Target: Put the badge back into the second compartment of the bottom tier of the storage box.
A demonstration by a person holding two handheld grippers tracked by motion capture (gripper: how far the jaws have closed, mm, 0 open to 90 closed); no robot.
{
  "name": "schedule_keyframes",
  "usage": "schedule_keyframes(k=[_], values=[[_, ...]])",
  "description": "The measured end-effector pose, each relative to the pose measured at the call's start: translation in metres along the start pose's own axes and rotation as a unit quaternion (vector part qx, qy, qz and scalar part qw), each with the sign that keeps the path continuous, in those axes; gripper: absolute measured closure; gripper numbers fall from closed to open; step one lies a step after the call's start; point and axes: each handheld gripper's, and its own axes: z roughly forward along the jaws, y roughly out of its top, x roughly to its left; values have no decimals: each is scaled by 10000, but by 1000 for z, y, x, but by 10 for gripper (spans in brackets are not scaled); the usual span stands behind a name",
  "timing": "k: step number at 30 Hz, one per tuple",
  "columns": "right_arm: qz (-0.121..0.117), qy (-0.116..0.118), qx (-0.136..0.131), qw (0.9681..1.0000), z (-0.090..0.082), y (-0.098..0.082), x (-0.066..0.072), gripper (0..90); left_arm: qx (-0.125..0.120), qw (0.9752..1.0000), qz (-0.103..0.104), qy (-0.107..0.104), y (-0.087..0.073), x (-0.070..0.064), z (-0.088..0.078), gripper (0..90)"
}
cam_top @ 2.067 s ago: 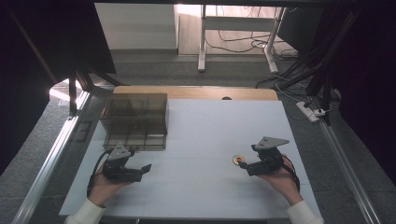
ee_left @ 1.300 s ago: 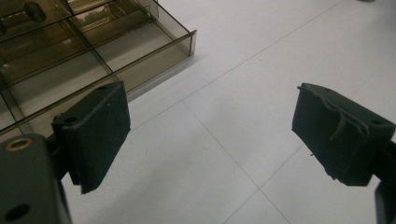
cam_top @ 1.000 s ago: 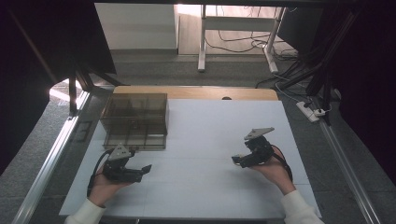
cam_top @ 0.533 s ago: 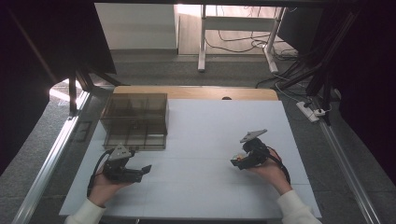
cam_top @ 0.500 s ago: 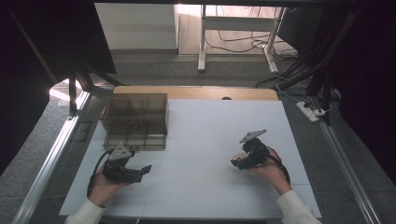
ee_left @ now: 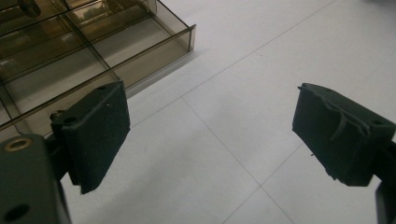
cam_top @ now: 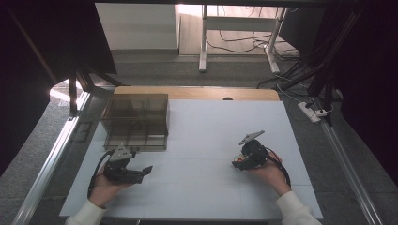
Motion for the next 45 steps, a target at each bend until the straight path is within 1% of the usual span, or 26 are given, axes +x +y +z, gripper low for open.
schedule_keyframes(k=[3,4,7,11,24,27,29,31,34,36,41,42,45], values=[[-38,-104,9,9999,0,0,0,395,3,10000,2,-1,0,0,0,113],[-64,-133,20,9999,0,0,1,397,3,10000,5,-1,0,0,0,113],[-136,-148,49,9998,0,1,2,423,5,10000,9,-1,0,-1,0,113],[-148,-147,55,9998,-1,1,3,466,16,10000,12,0,0,-1,1,113],[-138,-116,23,9998,-1,1,2,471,25,10000,8,-3,-1,0,1,112],[-101,-119,1,9999,-2,0,2,470,25,10000,7,-4,-1,0,1,112],[-85,-124,-63,9999,-4,0,1,470,19,10000,3,-4,-1,0,1,113],[-40,-95,-182,9998,-8,0,0,470,23,10000,-1,-2,-1,0,1,112],[-18,-159,-357,9992,-13,0,-1,470,31,10000,1,-5,-1,0,2,113],[27,-156,-475,9987,-17,0,-1,470,37,10000,12,0,-1,0,2,112],[67,-188,-748,9970,-25,1,-1,470,32,10000,10,0,-1,0,2,112],[32,-201,-803,9966,-27,2,-2,470,36,10000,9,0,-1,0,2,112],[42,-211,-952,9952,-32,2,-1,470,45,10000,8,1,-1,0,2,112]])
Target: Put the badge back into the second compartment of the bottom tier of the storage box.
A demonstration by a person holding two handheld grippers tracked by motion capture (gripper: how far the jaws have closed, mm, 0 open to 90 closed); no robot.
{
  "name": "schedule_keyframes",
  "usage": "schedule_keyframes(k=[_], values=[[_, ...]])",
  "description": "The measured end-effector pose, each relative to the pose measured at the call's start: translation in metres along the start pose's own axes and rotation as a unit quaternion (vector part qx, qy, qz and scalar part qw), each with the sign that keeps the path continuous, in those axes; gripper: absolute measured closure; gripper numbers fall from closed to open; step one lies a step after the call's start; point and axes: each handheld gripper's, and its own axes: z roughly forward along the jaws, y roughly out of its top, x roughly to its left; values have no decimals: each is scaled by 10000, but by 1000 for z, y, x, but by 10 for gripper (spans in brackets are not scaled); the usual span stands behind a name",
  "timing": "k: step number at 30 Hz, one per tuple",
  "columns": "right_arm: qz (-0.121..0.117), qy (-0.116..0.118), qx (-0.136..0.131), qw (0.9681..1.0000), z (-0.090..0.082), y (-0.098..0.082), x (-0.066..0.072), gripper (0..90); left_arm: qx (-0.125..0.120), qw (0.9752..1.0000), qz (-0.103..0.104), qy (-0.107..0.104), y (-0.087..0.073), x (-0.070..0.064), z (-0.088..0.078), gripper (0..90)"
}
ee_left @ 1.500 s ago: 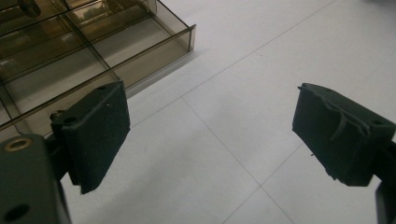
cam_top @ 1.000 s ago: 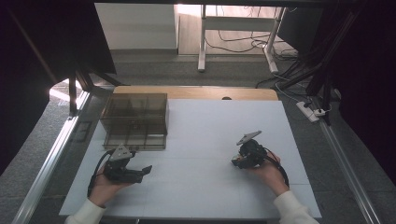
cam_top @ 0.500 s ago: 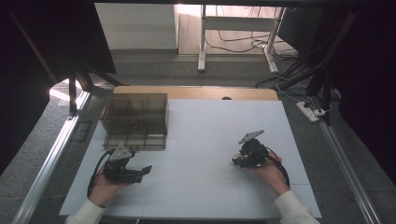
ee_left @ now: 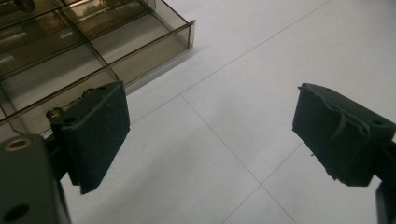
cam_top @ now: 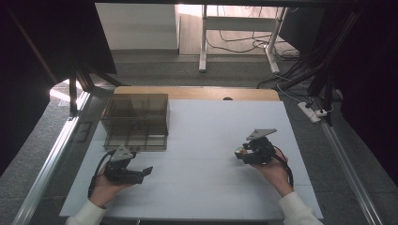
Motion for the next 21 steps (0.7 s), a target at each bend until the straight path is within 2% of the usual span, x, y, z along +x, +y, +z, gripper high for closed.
schedule_keyframes(k=[4,15,21], values=[[37,49,-150,9999,-5,1,0,470,-12,10000,-3,-2,0,0,0,112],[74,70,-356,9993,-11,2,-1,470,-1,10000,-1,5,0,0,0,112],[35,80,-632,9980,-16,3,0,470,-3,10000,5,2,0,0,0,113]])
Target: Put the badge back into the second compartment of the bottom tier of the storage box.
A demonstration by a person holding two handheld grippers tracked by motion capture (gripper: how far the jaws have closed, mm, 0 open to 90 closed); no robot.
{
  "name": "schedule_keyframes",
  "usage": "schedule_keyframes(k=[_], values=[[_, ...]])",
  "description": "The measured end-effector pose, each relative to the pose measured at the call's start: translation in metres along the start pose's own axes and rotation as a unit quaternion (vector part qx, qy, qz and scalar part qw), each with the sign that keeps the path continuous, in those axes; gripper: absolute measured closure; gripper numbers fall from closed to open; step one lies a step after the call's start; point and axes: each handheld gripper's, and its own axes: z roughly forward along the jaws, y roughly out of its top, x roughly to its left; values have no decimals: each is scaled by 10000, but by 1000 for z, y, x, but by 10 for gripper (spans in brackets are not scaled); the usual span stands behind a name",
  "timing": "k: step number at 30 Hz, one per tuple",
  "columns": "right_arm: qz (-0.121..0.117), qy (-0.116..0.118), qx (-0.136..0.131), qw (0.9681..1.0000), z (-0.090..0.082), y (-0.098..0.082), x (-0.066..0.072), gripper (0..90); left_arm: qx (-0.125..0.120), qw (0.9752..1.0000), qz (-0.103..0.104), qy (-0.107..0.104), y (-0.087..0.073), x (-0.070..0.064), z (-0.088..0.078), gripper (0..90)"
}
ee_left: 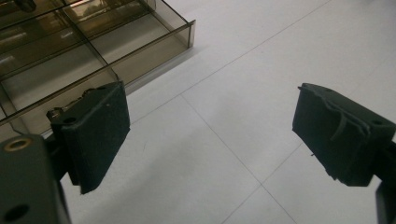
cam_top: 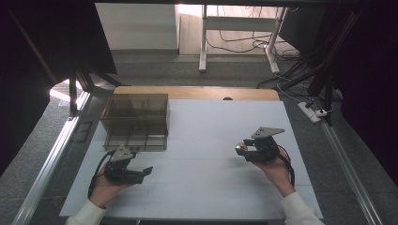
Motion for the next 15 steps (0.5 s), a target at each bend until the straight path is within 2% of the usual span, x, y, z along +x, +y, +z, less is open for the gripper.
schedule_keyframes(k=[7,15], values=[[-34,58,-285,9996,-6,2,1,470,11,10000,0,0,0,0,1,112],[-100,147,-684,9975,-12,5,5,470,14,10000,-6,-1,-1,0,1,113]])
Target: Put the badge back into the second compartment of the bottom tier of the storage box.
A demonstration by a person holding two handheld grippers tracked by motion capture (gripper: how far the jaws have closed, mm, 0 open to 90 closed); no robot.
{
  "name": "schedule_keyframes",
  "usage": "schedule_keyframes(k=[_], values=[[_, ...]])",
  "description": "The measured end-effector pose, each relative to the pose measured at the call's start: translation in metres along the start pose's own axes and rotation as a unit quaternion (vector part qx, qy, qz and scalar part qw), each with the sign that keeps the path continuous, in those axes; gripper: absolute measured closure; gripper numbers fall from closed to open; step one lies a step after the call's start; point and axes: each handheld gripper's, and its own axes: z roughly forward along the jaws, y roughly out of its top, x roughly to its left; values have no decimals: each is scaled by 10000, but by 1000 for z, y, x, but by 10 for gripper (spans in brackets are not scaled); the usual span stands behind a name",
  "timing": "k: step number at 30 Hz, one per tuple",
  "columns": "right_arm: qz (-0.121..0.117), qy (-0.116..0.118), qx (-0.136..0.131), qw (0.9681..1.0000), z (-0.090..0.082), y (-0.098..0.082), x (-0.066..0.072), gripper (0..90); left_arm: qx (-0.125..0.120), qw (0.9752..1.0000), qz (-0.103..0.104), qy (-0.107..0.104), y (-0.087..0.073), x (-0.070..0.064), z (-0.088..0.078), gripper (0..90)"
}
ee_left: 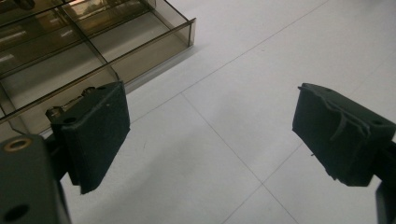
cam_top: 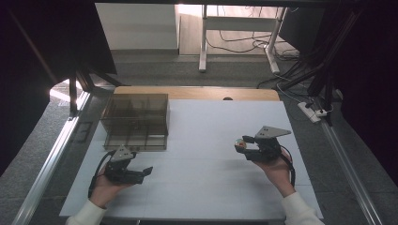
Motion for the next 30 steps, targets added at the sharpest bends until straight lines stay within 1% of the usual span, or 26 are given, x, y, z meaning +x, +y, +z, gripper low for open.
schedule_keyframes(k=[8,14,21,25,30], values=[[-6,90,-147,9999,-3,3,3,470,-8,10000,0,-2,0,0,0,112],[-40,148,-190,9997,-4,6,7,470,1,10000,6,-7,0,0,0,113],[-116,144,-289,9994,-6,9,10,470,9,10000,11,-3,0,0,0,113],[-118,140,-340,9993,-8,10,11,470,14,10000,11,0,0,0,1,113],[-134,155,-345,9992,-7,10,12,470,8,10000,15,-3,0,-1,1,113]])
